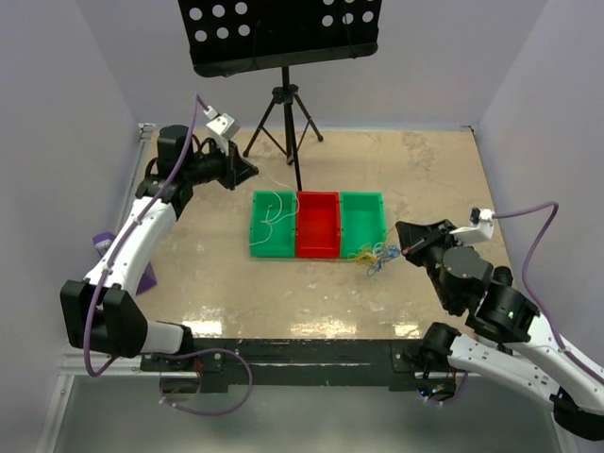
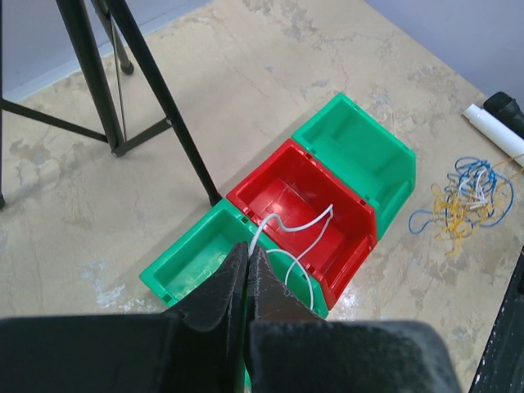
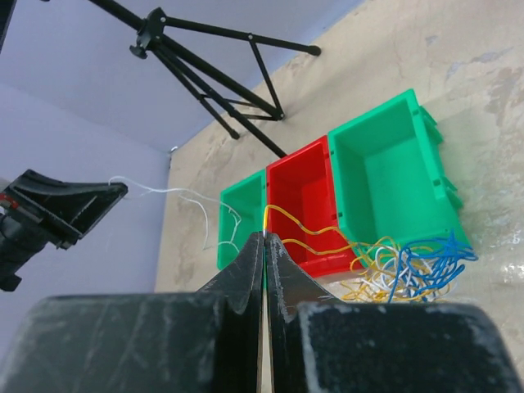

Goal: Untangle the cables

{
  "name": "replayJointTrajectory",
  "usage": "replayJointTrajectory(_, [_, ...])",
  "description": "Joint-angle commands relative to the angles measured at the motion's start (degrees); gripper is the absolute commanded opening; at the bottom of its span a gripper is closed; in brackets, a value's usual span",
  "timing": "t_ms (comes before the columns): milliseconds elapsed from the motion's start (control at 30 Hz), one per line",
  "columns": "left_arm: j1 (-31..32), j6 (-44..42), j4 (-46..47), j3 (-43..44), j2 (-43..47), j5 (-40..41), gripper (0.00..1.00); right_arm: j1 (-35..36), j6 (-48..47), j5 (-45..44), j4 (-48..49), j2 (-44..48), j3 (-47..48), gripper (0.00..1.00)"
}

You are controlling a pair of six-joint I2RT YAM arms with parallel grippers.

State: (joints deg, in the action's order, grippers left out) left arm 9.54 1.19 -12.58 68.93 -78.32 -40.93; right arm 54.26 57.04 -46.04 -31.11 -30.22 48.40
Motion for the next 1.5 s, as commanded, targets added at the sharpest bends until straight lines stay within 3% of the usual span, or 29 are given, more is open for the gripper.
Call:
replayJointTrajectory(0, [0.48,1.27,3.0,5.33,1.6,-0.82,0.0,-0.03,-3.5,4.73,5.27,-0.1,0.03,0.0])
replayJointTrajectory(233, [0.65,2.5,4.4,7.19,0.81,0.58,0.0,-0.03,-6.76,10.08,9.66,0.77,-0.33,0.0])
replayJointTrajectory(667, [1.27,1.19,5.2,5.61,-0.07,2.51,0.0,-0.03,-6.59,12.82,9.41,0.95,-0.68,0.0])
replayJointTrajectory(1200, [1.8,-5.84,9.06,-6.08,-0.43,8.84,0.0,-0.03,-7.73,21.43,14.41,-0.37,-4.37,0.0])
replayJointTrajectory(1467, [2.85,-16.39,9.76,-11.18,1.42,20.78,0.0,-0.03,-8.26,23.8,15.03,-0.89,-5.25,0.0])
